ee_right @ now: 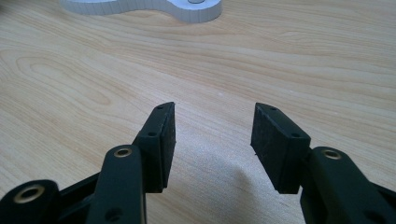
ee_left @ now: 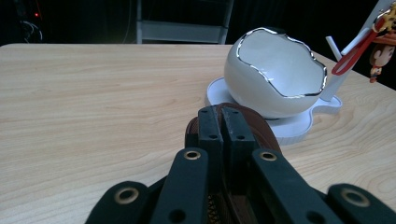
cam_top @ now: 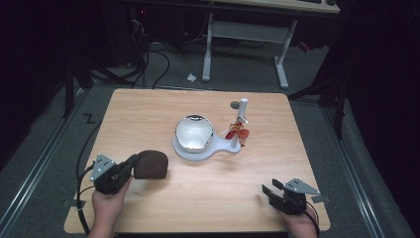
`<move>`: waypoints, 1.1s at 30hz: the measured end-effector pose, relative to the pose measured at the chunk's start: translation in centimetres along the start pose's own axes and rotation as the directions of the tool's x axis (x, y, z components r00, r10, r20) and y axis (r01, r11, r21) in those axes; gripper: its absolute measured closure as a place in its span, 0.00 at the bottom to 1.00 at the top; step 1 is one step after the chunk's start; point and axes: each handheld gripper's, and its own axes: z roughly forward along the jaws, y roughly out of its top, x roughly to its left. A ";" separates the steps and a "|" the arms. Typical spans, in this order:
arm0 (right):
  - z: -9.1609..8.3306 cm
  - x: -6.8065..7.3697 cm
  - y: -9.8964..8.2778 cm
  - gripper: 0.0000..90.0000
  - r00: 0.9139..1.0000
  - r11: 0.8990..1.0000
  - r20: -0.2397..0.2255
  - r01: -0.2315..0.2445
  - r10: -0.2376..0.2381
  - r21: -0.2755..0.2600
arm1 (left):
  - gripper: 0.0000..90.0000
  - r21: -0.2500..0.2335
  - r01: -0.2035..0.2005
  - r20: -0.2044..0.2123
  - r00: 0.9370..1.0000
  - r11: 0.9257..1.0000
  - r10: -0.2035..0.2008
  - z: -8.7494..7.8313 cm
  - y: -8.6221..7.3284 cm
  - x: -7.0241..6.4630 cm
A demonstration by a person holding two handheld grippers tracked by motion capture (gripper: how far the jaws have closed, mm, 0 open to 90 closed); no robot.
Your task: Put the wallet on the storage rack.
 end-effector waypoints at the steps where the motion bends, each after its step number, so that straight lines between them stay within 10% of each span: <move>1: 0.0 0.0 0.0 0.56 1.000 1.000 0.000 0.001 -0.001 0.001 | 0.98 -0.005 -0.002 0.001 1.000 1.000 0.002 -0.1 0.1 -0.1; 15: -0.3 -0.1 0.1 0.56 1.000 1.000 0.000 0.007 -0.007 -0.016 | 0.98 -0.029 -0.025 0.022 0.999 0.999 0.026 0.6 2.9 -2.2; 33: -0.7 -0.7 0.2 0.56 1.000 0.999 -0.015 0.004 -0.004 -0.038 | 0.98 -0.019 -0.082 0.009 0.997 0.996 0.082 5.4 8.5 -5.3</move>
